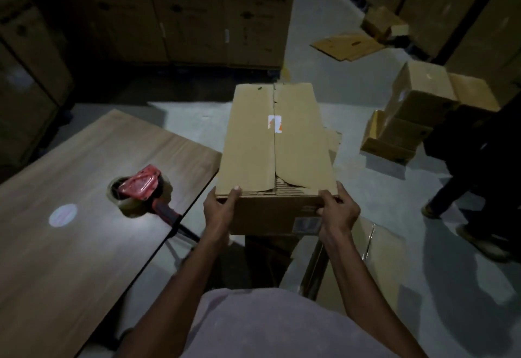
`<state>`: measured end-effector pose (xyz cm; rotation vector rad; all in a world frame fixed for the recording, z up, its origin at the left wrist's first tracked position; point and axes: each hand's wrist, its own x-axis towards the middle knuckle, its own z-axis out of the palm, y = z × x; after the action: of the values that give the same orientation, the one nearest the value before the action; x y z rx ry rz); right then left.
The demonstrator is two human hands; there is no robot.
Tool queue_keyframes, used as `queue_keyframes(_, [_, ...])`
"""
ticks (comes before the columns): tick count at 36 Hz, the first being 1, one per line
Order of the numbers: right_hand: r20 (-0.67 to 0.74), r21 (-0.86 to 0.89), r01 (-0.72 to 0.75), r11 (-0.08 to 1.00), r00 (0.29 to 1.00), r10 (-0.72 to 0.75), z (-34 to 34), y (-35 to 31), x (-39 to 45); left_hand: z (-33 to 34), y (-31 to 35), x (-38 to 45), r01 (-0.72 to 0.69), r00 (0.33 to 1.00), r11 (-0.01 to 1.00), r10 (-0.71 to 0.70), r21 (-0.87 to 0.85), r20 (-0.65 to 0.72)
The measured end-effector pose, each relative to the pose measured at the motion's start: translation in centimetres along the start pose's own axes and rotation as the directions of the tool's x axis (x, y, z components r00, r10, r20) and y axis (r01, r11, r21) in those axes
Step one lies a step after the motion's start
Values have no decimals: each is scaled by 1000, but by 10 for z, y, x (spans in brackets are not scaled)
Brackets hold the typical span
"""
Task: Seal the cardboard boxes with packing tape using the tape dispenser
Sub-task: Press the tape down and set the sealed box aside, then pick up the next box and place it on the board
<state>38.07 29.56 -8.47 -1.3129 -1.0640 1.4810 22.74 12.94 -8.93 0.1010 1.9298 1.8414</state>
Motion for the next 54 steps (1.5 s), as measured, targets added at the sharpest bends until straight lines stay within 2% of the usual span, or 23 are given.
queue_keyframes(4, [113,-7,31,999,993,-30,-7,-19,-12,-15,7,-42,-121,987,992,125,39,-99])
queue_keyframes(9, [207,62,84,994,974,-96,-26,-42,-28,-22,8,-87,-225,951,973,229,40,-210])
queue_keyframes(12, [294,113,52,992,952,-84,-37,-47,-47,-34,7,-110,-258,913,965,259,47,-315])
queue_keyframes(18, [331,129,-22,991,944,-23,-48,-44,-93,-68,7,-156,-268,852,957,289,110,-437])
queue_keyframes(24, [453,128,-72,989,891,6,-32,-34,-139,-118,5,-193,-347,746,924,374,159,-550])
queue_keyframes(29, [595,92,-117,989,803,40,-6,-17,-187,-175,-8,-216,-327,684,930,356,168,-637])
queue_keyframes(32, [674,51,-133,990,736,64,22,-7,-216,-211,-14,-223,-314,666,946,284,86,-690])
queue_keyframes(39, [760,-98,-107,989,634,143,105,30,-295,-310,-34,-225,-236,584,971,174,40,-793])
queue_keyframes(43, [760,-171,-123,978,615,210,134,63,-326,-344,-52,-232,-184,553,983,107,4,-826])
queue_keyframes(45, [756,-215,-101,971,613,231,140,78,-334,-357,-59,-236,-151,559,988,93,8,-824])
queue_keyframes(47, [755,-237,-61,970,616,223,144,92,-337,-370,-64,-236,-71,597,996,80,46,-798])
queue_keyframes(50, [722,-257,-24,966,659,208,154,100,-333,-383,-66,-231,-3,654,995,81,104,-753])
queue_keyframes(54, [675,-274,96,957,728,120,181,100,-321,-389,-55,-215,34,680,975,137,218,-720])
